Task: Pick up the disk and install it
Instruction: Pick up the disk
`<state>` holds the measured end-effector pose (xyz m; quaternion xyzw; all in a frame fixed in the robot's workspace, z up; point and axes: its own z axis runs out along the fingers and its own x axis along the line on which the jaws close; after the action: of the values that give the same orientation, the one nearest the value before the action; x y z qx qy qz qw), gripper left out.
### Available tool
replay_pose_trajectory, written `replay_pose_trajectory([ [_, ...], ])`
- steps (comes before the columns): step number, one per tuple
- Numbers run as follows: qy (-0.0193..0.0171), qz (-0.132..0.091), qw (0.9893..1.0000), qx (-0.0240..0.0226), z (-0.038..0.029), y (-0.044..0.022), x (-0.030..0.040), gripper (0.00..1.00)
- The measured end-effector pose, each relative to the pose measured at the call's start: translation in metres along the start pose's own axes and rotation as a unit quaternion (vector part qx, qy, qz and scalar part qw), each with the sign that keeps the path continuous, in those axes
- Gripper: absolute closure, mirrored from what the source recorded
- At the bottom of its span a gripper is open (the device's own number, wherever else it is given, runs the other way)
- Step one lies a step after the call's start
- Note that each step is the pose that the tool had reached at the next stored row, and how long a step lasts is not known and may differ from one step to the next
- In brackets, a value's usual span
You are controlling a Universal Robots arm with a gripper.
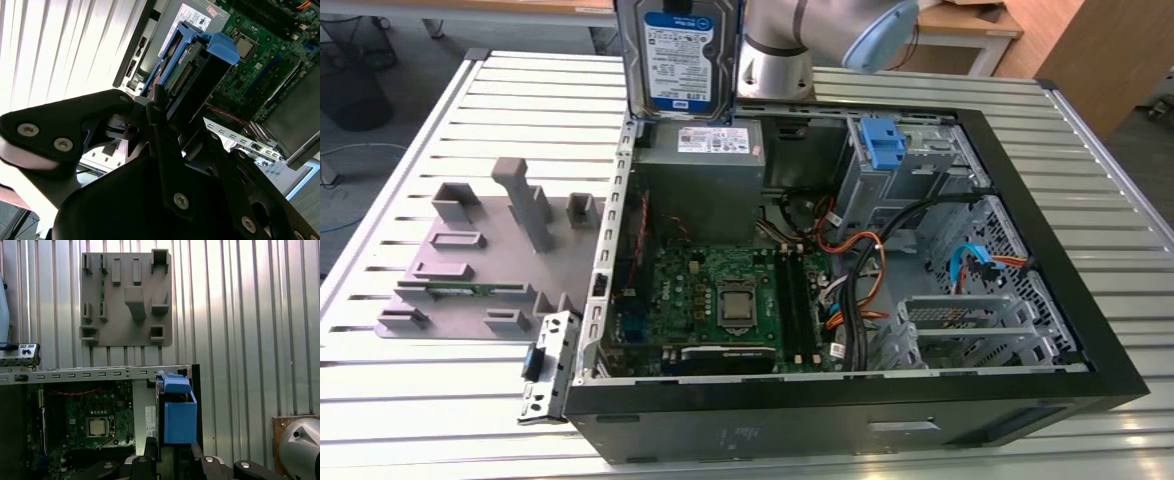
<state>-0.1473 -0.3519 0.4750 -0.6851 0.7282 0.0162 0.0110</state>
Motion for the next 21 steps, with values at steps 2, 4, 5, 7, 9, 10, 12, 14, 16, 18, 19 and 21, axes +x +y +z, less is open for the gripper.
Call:
replay_pose_trajectory([
  [2, 0.0, 0.0, 1.0, 0.0, 0.0, -0.0014, -0.0001, 0.65],
  [4, 0.0, 0.0, 1.0, 0.0, 0.0, -0.0025, -0.0001, 0.65],
  [5, 0.0, 0.0, 1.0, 0.0, 0.0, -0.003, -0.0001, 0.65],
  [7, 0.0, 0.0, 1.0, 0.0, 0.0, -0.0041, -0.0002, 0.65],
  [9, 0.0, 0.0, 1.0, 0.0, 0.0, -0.0051, -0.0003, 0.65],
  [10, 0.0, 0.0, 1.0, 0.0, 0.0, -0.0056, -0.0003, 0.65],
  [12, 0.0, 0.0, 1.0, 0.0, 0.0, -0.0068, -0.0004, 0.65],
  [14, 0.0, 0.0, 1.0, 0.0, -0.0001, -0.0079, -0.0004, 0.65],
  [16, 0.0, 0.0, 1.0, 0.0, -0.0001, -0.0089, -0.0005, 0.65],
  [18, 0.0, 0.0, 1.0, 0.0, -0.0001, -0.01, -0.0006, 0.65],
  [19, 0.0, 0.0, 1.0, 0.0, -0.0001, -0.0106, -0.0006, 0.65],
  [21, 0.0, 0.0, 1.0, 0.0, 0.0, -0.0124, -0.0007, 0.65],
])
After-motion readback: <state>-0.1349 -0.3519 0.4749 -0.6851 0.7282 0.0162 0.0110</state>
